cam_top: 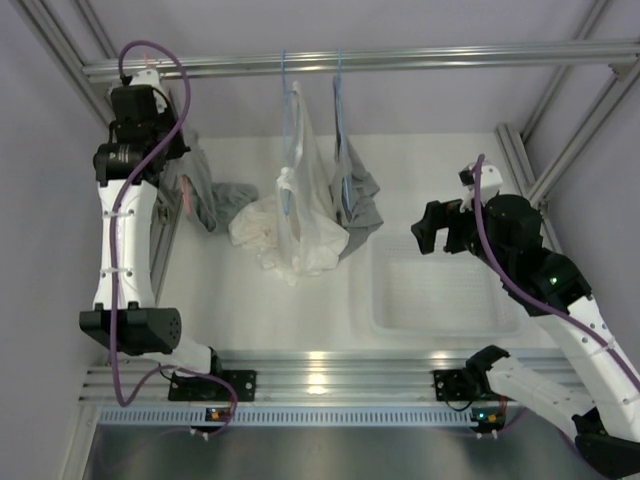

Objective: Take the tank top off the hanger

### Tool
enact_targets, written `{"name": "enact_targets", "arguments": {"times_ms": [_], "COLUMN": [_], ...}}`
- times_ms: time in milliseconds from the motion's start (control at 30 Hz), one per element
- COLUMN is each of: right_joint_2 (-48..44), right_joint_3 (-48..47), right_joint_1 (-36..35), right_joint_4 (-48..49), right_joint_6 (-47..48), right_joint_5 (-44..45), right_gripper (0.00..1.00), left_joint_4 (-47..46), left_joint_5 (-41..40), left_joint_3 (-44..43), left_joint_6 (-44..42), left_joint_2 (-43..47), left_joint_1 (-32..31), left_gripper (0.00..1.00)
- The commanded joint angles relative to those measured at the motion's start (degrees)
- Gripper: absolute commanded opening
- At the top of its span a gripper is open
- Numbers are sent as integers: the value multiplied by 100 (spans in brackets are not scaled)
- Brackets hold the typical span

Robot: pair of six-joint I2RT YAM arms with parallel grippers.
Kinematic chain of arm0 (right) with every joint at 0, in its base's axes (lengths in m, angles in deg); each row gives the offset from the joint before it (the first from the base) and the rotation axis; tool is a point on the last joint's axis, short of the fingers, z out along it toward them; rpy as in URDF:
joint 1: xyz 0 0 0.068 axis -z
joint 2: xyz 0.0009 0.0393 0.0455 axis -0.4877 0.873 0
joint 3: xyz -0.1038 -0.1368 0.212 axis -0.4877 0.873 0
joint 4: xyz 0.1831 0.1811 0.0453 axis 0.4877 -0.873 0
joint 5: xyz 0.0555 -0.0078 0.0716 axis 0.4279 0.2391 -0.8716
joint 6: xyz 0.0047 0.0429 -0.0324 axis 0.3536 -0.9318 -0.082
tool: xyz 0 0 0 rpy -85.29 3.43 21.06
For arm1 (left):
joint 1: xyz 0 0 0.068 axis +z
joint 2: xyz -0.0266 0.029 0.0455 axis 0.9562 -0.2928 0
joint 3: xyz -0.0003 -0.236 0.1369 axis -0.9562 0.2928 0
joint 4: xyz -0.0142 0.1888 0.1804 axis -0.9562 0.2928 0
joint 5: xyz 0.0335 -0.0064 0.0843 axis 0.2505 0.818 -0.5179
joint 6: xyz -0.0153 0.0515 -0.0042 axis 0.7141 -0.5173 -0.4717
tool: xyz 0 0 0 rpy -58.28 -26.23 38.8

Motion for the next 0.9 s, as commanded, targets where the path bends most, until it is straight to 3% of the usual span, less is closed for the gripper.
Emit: {"name": "enact_targets", "arguments": {"times_ms": [0, 167, 467, 733, 867], "right_joint_2": [-70, -88, -316, -492, -177], "right_joint_3": [-82, -21, 102, 111, -527], "right_joint_1": [-107, -116, -107, -116, -230], "right_joint_4": [94, 173, 515, 1411, 1685], "right_joint_6": [50, -3, -12, 77, 94], "right_joint_5": [-105, -185, -439, -2406, -2997], "right_gripper": [99, 100, 99, 99, 99], "left_joint_4": [-735, -1703, -1450, -519, -131], "left_joint_5": [-107, 148, 913, 1783, 2187], "left_joint_3": [110, 1041, 2308, 3028, 3398], "left_joint_6": [-21, 119, 471, 691, 875], "left_joint_2": [561, 1413, 2644, 3918, 4665], "left_joint_1": [38, 29, 29, 20, -24], "left_gripper": [0, 0, 0, 0, 0]}}
